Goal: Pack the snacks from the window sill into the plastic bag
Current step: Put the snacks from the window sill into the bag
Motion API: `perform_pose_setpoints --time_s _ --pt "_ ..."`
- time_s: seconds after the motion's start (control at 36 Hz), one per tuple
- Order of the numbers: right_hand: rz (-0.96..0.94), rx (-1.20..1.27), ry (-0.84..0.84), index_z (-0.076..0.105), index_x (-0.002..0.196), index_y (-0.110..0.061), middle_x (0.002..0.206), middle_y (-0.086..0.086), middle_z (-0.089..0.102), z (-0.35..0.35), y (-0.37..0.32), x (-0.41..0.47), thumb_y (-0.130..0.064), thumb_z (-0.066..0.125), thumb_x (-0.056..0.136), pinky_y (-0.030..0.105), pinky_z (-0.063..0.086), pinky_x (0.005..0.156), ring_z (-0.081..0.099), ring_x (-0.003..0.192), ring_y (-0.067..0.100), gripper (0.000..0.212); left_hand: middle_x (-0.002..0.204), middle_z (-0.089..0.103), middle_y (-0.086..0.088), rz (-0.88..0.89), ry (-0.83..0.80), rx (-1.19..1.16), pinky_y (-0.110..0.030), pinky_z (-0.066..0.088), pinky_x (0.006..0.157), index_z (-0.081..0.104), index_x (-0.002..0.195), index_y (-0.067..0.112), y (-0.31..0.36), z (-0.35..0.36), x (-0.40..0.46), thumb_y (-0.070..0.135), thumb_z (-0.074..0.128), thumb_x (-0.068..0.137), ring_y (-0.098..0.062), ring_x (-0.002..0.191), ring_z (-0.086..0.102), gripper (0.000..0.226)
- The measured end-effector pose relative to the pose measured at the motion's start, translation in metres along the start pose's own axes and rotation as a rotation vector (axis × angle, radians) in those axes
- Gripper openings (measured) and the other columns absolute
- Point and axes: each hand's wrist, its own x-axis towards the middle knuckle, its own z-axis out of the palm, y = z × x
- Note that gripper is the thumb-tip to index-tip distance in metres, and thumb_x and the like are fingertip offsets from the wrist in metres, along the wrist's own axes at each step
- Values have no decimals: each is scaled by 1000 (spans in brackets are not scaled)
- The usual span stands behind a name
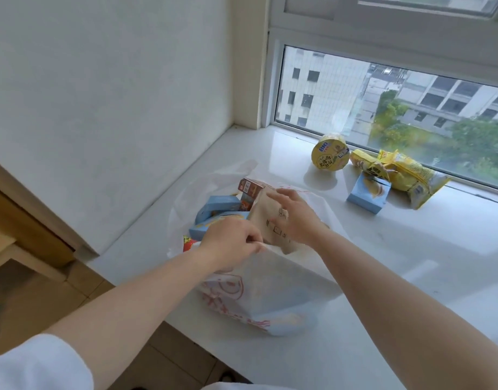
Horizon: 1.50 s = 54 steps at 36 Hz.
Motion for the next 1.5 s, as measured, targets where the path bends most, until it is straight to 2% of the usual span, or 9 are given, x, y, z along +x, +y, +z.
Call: perform_pose_setpoints --time_s 0.14,0.28,0.39,0.5,0.64,0.75,1.03,1.31,1.5 --pt "110 -22 50 51 130 -34 139 -3 39 3 21 -6 -40 57 89 37 32 105 31 129 19 42 66 55 14 -33 110 -66 -24 40 61 63 73 31 6 -9 15 47 60 85 -8 70 52 20" --pt "113 -55 68 55 128 -30 133 -2 44 -6 28 -6 -36 55 91 31 29 103 31 127 18 37 87 68 7 -9 191 10 -30 48 73 68 86 27 25 -15 45 40 55 89 -15 85 59 18" --pt "155 -56 122 56 125 -29 133 -4 45 -17 38 -5 -34 48 93 31 32 100 31 127 17 34 96 67 6 11 201 80 -27 42 69 66 91 29 42 -8 75 38 52 89 -14 88 56 17" --pt "208 -56 174 56 124 -28 134 -2 46 -30 56 -4 -34 51 93 33 34 99 33 128 17 32 96 67 6 21 148 76 -26 39 62 63 99 27 60 1 105 36 49 91 -13 83 59 18" --pt "316 -44 194 57 123 -28 135 0 46 -51 96 -4 -34 51 94 33 35 101 34 130 18 31 100 67 6 45 63 38 -30 48 75 60 109 27 92 20 144 37 50 92 -17 91 61 23" --pt "386 -24 192 57 123 -25 133 2 46 -70 139 -5 -32 50 94 33 34 100 33 129 19 31 106 65 4 18 16 44 -28 42 72 57 115 28 120 40 180 38 51 91 -19 96 59 27" --pt "552 -47 99 55 125 -23 135 2 43 -107 253 10 -30 47 95 35 35 100 31 130 21 32 117 60 3 -99 -132 63 -29 45 75 47 127 29 163 102 279 37 52 90 -21 101 57 38" --pt "629 -70 114 53 128 -23 137 5 42 -141 357 76 -29 47 94 36 32 104 29 132 21 34 138 38 -2 -40 -250 229 -32 41 76 34 140 27 185 155 411 35 49 93 -23 117 49 51" --pt "622 -178 136 44 135 -22 135 7 42 -162 428 134 -27 47 93 38 32 104 31 129 26 42 143 30 -6 49 -194 346 -45 40 97 32 142 28 204 197 505 45 50 90 -31 129 33 58"
